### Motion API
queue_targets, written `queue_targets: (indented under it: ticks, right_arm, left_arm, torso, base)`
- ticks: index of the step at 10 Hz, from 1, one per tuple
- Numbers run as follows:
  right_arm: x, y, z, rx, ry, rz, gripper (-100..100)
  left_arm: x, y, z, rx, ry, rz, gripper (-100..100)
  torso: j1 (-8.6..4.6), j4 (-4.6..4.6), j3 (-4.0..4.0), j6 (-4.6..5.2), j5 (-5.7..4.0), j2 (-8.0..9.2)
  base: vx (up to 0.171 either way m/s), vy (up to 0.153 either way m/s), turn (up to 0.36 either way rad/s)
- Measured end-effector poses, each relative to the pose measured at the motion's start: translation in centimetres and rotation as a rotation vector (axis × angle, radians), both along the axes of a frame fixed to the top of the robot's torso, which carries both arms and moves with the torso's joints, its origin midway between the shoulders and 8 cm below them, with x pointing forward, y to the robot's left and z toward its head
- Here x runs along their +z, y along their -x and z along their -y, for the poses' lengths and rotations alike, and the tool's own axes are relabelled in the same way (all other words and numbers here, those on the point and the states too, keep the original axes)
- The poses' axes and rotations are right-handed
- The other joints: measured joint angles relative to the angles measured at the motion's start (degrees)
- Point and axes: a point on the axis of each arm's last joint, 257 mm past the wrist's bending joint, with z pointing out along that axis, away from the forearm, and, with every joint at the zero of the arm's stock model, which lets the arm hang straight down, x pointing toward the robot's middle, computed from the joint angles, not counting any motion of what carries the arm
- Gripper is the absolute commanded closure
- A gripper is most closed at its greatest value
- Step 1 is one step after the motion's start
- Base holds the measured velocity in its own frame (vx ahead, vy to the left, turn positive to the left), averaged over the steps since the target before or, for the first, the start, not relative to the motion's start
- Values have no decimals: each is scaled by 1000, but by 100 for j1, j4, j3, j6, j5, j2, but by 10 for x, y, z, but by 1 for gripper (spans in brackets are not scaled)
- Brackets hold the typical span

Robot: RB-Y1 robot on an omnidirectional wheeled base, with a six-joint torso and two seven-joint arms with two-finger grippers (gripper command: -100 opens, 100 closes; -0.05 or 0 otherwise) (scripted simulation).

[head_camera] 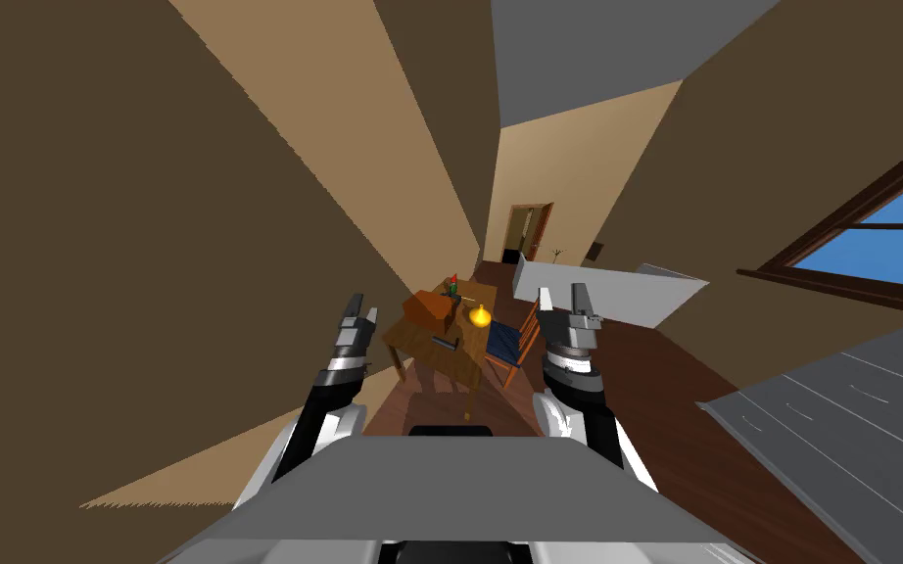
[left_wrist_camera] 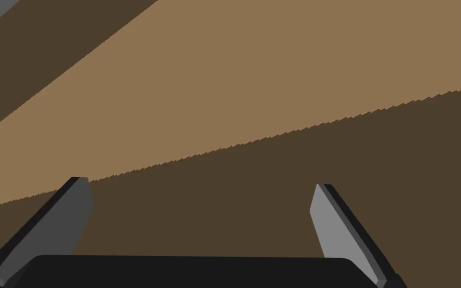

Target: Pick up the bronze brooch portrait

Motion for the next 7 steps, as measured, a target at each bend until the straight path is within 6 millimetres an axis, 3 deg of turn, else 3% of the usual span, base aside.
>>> queue_targets:
  ticks: [2, 4, 7]
  right_arm:
    - [0, 0, 0, 0, 0, 0, 0]
    - [0, 0, 0, 0, 0, 0, 0]
    - [0, 0, 0, 0, 0, 0, 0]
  left_arm:
    - [-12, -5, 5, -19, -29, -35, -100]
    - [-41, -11, 12, -47, -66, -104, -100]
    - [-82, -18, 20, -79, -115, -205, -100]
  torso:
    - [-34, 5, 14, 2, -7, 26]
    - [-79, 11, 29, 2, -18, 50]
    - [-66, 10, 26, 2, -15, 45]
  base:
    - [-109, -142, -140]
    - [-121, -217, -144]
    - [-90, -155, -103]
